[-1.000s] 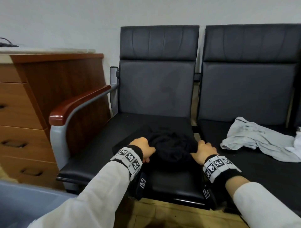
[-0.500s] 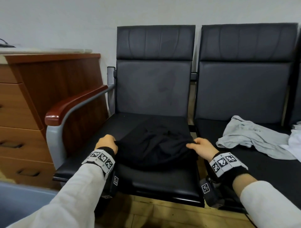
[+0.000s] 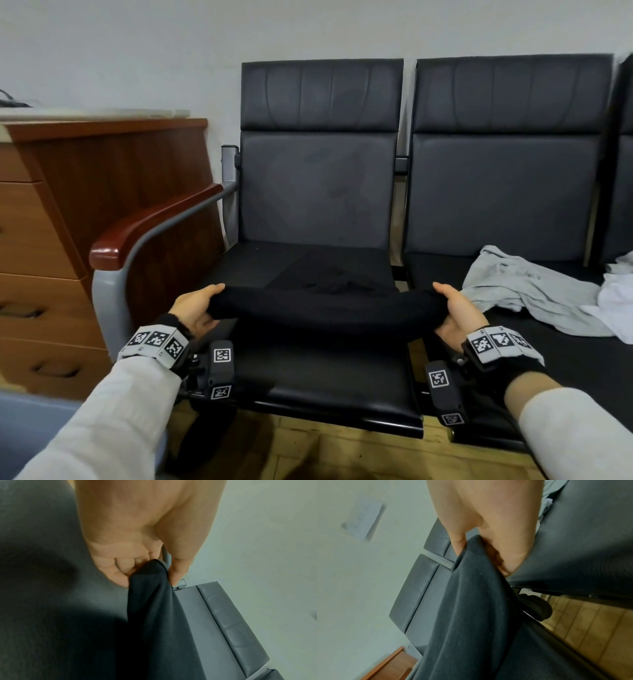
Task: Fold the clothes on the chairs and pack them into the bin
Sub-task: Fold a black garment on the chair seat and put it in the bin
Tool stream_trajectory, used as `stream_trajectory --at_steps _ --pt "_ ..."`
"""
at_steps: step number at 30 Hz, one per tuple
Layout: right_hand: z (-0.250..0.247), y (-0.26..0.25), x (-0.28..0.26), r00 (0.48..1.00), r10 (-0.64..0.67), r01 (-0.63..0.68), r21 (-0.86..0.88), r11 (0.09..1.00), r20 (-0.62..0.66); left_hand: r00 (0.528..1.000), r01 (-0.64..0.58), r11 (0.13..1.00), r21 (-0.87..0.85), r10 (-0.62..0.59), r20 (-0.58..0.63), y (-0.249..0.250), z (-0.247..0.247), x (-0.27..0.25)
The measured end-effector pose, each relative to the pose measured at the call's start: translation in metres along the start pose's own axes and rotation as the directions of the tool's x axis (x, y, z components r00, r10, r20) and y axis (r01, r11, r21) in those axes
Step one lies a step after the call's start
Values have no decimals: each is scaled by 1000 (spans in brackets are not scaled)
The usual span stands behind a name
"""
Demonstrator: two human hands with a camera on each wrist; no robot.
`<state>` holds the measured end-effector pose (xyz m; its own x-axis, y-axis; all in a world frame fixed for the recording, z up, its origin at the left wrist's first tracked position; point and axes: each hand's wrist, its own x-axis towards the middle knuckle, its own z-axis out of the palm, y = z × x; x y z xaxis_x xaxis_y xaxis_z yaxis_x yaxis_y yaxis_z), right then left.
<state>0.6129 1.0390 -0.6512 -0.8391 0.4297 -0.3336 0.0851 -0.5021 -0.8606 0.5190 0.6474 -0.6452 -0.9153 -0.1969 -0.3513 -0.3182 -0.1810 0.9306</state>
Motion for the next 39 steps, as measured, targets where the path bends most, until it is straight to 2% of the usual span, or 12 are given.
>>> stream_trajectory --at_steps 3,8,12,16,17,20,25,31,33,34,37,39 --pt "-6 -3 -4 999 38 -38 32 999 18 999 -18 999 43 20 -47 -1 -4 0" --pt "-15 -1 -3 997 79 -78 -190 979 2 998 18 996 88 -12 -65 -6 -10 6" --pt "-16 -4 -5 1000 24 -28 -243 970 -19 997 35 987 159 -24 -70 -8 -13 7" --pt "-35 -4 16 985 -149 101 -408 908 -89 996 39 982 187 -23 -87 -10 -24 8" --pt "-37 -6 14 986 -141 94 -413 906 -86 995 28 984 177 -11 -95 -9 -27 8" --pt "-33 -12 -8 1000 17 -21 -407 913 -13 994 -14 988 153 30 -105 -8 -36 9" --pt "-36 -10 -21 956 258 -132 -581 803 140 991 -50 986 161 69 -115 -8 -45 13" --pt "-28 3 -25 917 378 -177 -724 667 124 992 -54 988 145 70 -106 -10 -41 18" --pt "-25 3 -24 916 381 -187 -703 686 128 991 -61 988 145 77 -106 -12 -39 20" --pt "-23 2 -25 923 361 -190 -660 727 132 991 -66 987 146 82 -110 -12 -39 20" --pt "-21 0 -18 971 173 -95 -399 912 163 989 -72 986 147 90 -117 -13 -38 20" --pt "-23 -1 -11 976 60 -13 -220 975 211 989 -76 986 149 94 -117 -13 -38 20"
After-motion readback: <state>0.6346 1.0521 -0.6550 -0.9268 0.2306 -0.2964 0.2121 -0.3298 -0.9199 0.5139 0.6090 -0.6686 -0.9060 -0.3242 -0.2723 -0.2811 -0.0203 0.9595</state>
